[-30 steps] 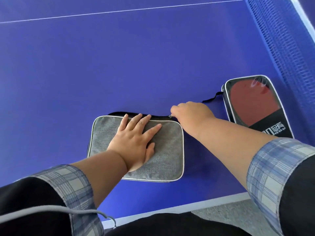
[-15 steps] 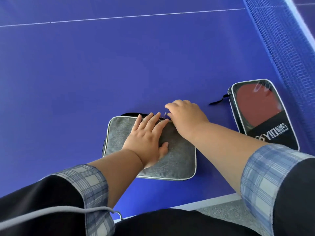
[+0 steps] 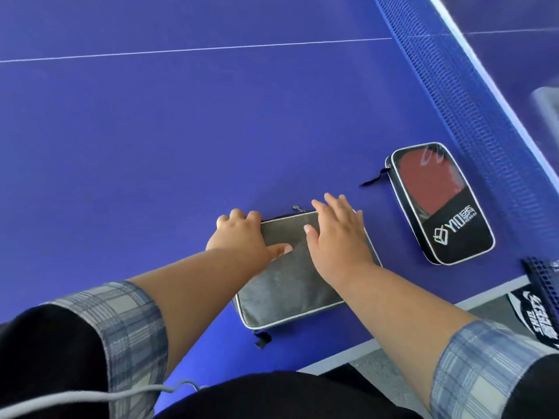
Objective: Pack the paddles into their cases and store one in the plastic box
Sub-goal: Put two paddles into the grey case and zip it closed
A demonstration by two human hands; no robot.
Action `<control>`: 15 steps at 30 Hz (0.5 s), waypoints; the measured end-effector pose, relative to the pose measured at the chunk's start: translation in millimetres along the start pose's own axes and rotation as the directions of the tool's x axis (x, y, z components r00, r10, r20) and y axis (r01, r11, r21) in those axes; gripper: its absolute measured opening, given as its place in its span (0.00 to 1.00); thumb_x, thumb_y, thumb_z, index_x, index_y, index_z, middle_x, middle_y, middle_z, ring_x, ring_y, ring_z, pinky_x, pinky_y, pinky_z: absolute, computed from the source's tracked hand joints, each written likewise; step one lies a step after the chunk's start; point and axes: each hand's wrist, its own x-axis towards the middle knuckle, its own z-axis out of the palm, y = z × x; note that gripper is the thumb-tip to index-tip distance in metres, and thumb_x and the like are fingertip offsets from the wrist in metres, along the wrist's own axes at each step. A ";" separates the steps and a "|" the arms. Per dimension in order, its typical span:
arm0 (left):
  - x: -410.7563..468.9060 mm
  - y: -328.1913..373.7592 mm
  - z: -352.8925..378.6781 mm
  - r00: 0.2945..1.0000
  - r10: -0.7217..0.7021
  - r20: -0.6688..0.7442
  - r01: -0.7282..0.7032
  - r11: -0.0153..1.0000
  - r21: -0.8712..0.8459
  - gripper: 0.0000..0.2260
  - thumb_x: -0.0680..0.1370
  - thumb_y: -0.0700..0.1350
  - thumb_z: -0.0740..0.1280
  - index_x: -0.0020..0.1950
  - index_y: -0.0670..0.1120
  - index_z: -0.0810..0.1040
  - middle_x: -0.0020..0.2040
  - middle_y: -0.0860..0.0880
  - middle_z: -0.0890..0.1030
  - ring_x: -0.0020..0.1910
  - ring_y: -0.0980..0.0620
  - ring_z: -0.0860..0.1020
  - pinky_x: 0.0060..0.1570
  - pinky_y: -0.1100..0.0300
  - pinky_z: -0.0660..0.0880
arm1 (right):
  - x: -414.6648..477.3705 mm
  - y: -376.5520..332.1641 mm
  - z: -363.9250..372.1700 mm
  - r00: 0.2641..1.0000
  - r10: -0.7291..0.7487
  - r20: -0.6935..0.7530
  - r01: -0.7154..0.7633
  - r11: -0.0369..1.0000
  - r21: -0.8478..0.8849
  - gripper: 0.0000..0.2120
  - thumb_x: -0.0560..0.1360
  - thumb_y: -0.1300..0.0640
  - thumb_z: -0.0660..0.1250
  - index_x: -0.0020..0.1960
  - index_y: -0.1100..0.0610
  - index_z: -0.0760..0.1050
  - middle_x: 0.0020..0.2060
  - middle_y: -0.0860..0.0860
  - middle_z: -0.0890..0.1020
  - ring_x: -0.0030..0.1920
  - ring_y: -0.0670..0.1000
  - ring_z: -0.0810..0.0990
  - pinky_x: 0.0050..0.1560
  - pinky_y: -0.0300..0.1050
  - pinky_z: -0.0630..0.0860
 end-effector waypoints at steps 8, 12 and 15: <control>3.5 21.6 22.2 0.996 0.092 0.007 -0.093 0.995 0.039 0.35 0.69 0.77 0.50 0.63 0.52 0.67 0.57 0.50 0.71 0.57 0.48 0.73 0.41 0.53 0.71 | -11.8 13.3 24.5 0.999 -0.015 0.035 0.019 0.994 -0.112 0.30 0.79 0.45 0.42 0.79 0.50 0.59 0.80 0.51 0.60 0.80 0.54 0.54 0.77 0.64 0.51; 45.4 22.0 0.9 0.964 0.261 -0.044 -0.260 0.965 0.021 0.16 0.81 0.56 0.59 0.67 0.55 0.69 0.63 0.50 0.72 0.56 0.46 0.75 0.45 0.49 0.76 | -10.5 11.6 29.8 1.000 0.014 0.002 -0.013 0.991 -0.135 0.32 0.78 0.46 0.44 0.80 0.55 0.58 0.79 0.51 0.60 0.80 0.52 0.55 0.77 0.62 0.53; 72.8 36.2 -13.9 0.908 0.418 0.037 -0.418 0.908 0.000 0.17 0.82 0.52 0.59 0.71 0.62 0.67 0.64 0.52 0.72 0.59 0.48 0.73 0.46 0.49 0.76 | -12.9 10.7 29.1 0.999 0.031 -0.028 -0.035 0.991 -0.130 0.33 0.77 0.47 0.47 0.80 0.58 0.57 0.79 0.54 0.61 0.79 0.53 0.56 0.77 0.62 0.53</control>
